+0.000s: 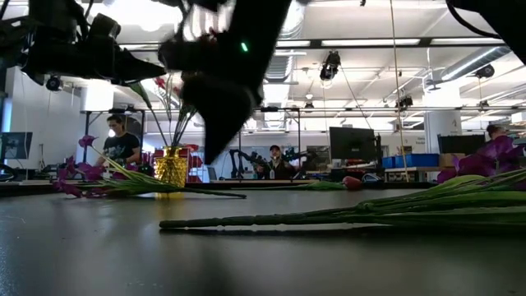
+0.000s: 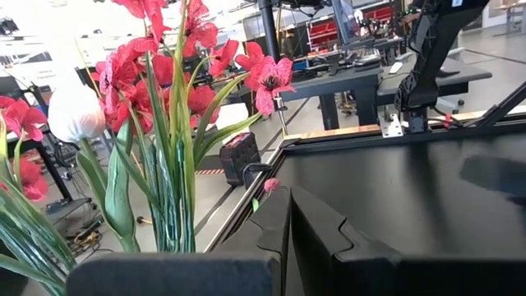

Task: Sort flowers into vase by color
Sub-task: Put the top violet flowers into the violet vase

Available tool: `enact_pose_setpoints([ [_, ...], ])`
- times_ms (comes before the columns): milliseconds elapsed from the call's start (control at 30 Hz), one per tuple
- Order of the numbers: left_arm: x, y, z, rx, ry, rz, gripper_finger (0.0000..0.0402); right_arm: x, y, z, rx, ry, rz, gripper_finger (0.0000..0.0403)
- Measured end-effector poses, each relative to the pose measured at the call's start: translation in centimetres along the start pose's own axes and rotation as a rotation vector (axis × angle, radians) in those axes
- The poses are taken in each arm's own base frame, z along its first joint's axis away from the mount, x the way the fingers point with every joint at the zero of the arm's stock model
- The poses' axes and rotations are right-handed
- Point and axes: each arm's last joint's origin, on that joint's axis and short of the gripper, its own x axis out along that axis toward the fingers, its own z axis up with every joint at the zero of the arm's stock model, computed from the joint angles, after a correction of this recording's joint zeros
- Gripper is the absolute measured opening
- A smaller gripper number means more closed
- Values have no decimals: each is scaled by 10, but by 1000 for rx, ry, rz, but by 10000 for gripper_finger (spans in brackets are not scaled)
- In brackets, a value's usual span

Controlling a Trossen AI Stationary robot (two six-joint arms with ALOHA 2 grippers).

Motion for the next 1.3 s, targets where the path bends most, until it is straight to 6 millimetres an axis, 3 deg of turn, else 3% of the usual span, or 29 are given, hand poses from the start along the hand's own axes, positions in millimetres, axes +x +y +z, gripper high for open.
enact_pose_setpoints([
  [200,1,4,12,25,-19,14,0,7,-19,-37,93,36,-140,124],
  [600,-2,13,46,60,3,66,0,-44,-49,-131,288,-221,-84,62],
  [800,-5,17,67,49,50,78,0,-53,-57,-169,357,-356,-55,35],
  [967,-12,23,92,52,56,159,0,-56,-61,-187,373,-395,-50,27],
  [1300,-44,22,147,50,104,152,0,-47,-60,-199,356,-418,-61,27],
])
